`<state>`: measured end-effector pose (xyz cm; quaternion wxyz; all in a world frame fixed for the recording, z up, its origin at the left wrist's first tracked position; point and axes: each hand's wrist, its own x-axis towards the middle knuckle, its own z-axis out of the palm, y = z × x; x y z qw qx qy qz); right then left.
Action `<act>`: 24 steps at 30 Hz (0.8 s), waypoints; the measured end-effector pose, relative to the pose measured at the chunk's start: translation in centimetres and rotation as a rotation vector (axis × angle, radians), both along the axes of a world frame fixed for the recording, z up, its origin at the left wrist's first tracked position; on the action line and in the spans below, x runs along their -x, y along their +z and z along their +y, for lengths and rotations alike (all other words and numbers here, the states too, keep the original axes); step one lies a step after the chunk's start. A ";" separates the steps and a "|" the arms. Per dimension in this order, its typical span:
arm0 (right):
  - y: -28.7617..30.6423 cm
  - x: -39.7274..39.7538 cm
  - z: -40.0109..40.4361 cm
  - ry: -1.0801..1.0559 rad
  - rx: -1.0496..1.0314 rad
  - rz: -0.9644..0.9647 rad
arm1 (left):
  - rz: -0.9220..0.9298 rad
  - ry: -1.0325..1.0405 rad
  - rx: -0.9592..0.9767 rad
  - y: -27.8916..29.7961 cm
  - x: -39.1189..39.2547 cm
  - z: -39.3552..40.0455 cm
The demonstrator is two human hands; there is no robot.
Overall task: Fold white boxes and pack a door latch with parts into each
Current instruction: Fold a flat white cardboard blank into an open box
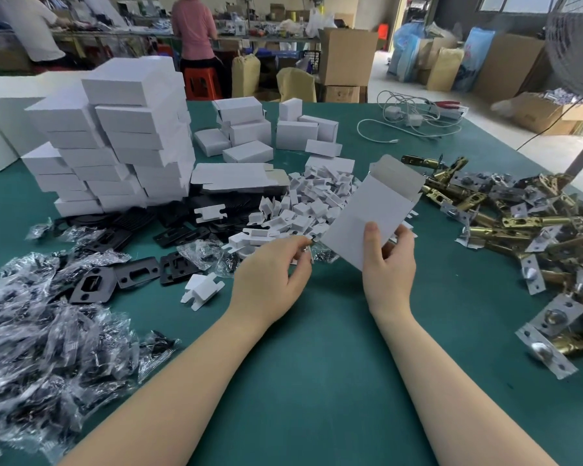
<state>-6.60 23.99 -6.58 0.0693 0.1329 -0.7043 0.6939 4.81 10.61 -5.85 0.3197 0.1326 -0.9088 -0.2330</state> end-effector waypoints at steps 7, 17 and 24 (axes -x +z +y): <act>0.4 -0.5 -0.1 0.048 -0.028 0.022 | -0.186 0.087 -0.023 -0.7 0.5 -1.3; 0.1 -1.6 -0.6 0.388 -0.432 0.247 | 0.172 -0.307 -0.752 0.3 0.0 -2.0; 0.7 -1.4 -0.2 0.177 -0.205 0.208 | 0.120 -0.265 -0.468 0.3 -0.2 -1.3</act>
